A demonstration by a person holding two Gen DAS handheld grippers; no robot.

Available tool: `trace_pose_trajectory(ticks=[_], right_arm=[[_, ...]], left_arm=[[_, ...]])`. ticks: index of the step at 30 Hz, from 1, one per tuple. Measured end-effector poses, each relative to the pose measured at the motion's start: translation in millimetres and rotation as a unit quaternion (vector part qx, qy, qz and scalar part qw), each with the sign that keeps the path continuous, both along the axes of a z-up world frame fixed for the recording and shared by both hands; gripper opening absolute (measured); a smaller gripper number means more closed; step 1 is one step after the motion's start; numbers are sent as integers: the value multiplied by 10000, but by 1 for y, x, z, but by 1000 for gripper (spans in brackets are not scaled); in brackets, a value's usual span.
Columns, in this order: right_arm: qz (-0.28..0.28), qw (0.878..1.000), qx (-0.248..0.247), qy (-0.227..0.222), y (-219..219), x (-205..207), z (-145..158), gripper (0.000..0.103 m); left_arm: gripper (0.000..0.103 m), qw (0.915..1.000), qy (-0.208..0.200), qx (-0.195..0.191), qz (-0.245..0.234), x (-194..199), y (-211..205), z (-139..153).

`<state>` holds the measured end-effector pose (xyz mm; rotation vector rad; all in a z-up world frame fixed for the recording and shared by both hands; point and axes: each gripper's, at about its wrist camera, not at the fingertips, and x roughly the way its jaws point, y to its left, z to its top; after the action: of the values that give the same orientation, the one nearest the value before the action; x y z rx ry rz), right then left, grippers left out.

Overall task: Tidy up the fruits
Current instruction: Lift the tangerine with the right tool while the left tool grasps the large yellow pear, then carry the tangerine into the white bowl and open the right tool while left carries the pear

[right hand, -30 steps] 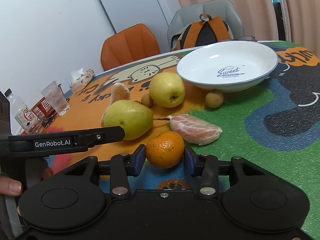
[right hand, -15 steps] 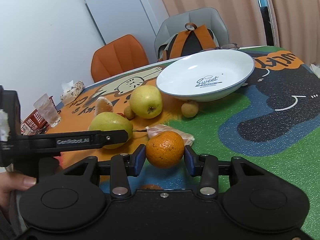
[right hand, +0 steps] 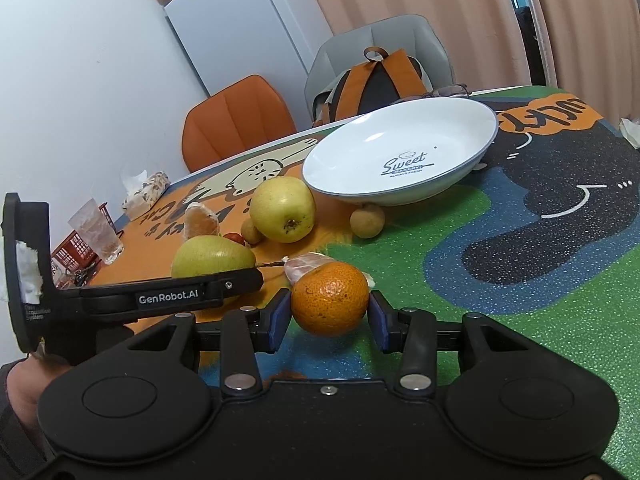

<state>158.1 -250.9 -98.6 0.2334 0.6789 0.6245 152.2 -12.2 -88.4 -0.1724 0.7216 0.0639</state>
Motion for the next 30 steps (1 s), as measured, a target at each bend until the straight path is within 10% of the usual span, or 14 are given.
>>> trace_pose_trajectory(ticks=[30], right_arm=[[-84,9987,-11,-512,10,15,39,42]], left_arm=[[79,9979,-637,-74,-122,-14,11,57]])
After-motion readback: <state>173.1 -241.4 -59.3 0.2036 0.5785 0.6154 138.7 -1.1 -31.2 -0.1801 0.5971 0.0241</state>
